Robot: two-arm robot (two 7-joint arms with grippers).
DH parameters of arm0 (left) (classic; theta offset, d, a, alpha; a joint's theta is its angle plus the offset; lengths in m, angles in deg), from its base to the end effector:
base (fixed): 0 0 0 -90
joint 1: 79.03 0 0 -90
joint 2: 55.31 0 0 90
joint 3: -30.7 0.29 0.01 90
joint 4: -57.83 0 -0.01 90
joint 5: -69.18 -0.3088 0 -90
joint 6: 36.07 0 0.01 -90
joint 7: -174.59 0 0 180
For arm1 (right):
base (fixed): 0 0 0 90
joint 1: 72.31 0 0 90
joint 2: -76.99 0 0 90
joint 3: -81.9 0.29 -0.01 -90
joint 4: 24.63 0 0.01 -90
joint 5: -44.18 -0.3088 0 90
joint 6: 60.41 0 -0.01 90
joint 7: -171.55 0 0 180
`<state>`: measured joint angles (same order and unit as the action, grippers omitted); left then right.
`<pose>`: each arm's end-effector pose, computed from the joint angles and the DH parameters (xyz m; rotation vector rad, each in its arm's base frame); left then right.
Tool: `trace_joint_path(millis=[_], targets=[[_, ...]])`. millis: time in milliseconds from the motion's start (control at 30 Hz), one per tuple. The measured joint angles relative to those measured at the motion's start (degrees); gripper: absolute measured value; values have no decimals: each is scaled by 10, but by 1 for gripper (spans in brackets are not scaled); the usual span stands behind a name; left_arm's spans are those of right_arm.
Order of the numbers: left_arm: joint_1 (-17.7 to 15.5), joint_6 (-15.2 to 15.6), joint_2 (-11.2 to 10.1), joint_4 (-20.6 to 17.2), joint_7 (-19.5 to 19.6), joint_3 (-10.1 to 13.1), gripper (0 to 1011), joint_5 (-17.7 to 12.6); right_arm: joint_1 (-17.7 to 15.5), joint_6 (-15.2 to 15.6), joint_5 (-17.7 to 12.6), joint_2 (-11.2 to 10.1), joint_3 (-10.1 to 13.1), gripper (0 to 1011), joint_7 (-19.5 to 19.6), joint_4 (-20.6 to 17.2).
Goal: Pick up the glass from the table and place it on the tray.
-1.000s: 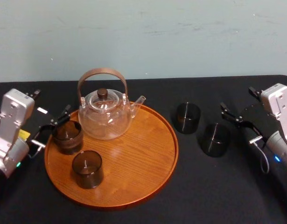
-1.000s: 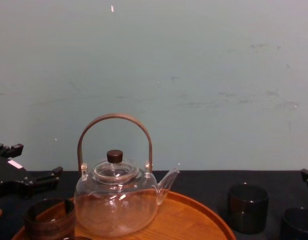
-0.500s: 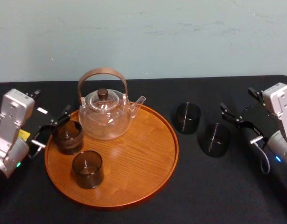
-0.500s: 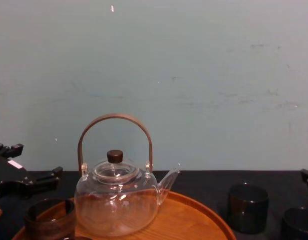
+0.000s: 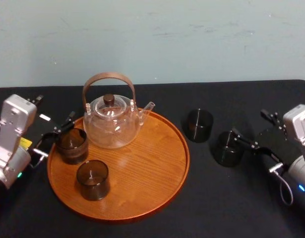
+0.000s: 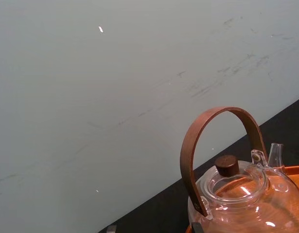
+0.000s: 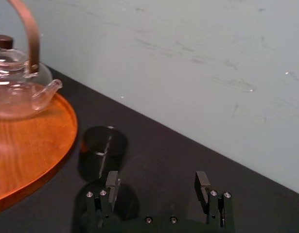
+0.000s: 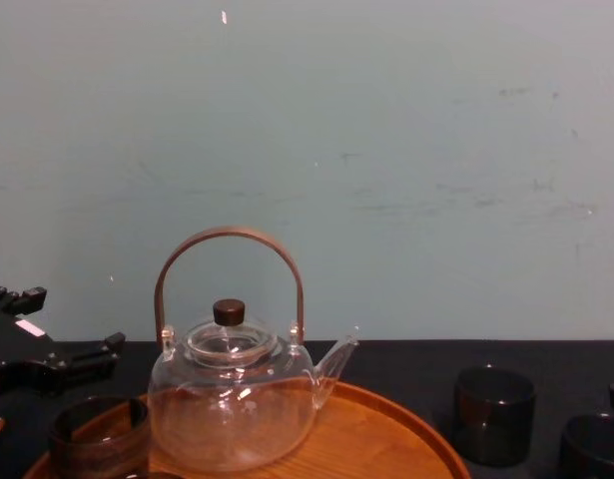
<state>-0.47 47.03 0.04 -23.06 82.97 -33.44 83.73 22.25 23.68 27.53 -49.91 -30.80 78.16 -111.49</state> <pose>0.3581 0.0828 -0.3023 0.3046 -0.2850 1.2481 0.3277 -0.0891 -0.3038 -0.3076 -0.2191 -1.1604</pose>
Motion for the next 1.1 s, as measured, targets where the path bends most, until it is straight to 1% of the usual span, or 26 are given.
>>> trace_joint_path(millis=[233,267,467,600,767,900,1033,1100], targets=[[0,0,0,0,0,0,1001,0,-40,5,8,-7,8,1002,-1,-35],[0,0,0,0,0,0,1001,0,-40,5,8,-7,8,1002,-1,-35],[0,0,0,0,0,0,1002,0,-66,8,10,-9,18,1002,-6,-58],[0,0,0,0,0,0,1001,0,-76,11,5,-8,25,1002,-12,-64],[0,0,0,0,0,0,1001,0,-82,19,-1,-2,31,1002,-20,-64],[0,0,0,0,0,0,1001,0,-82,32,-10,2,36,1003,-31,-63],[0,0,0,0,0,0,1001,0,-80,54,-18,7,41,1002,-43,-62],[0,0,0,0,0,0,1001,0,-78,60,-24,9,43,1002,-51,-59]])
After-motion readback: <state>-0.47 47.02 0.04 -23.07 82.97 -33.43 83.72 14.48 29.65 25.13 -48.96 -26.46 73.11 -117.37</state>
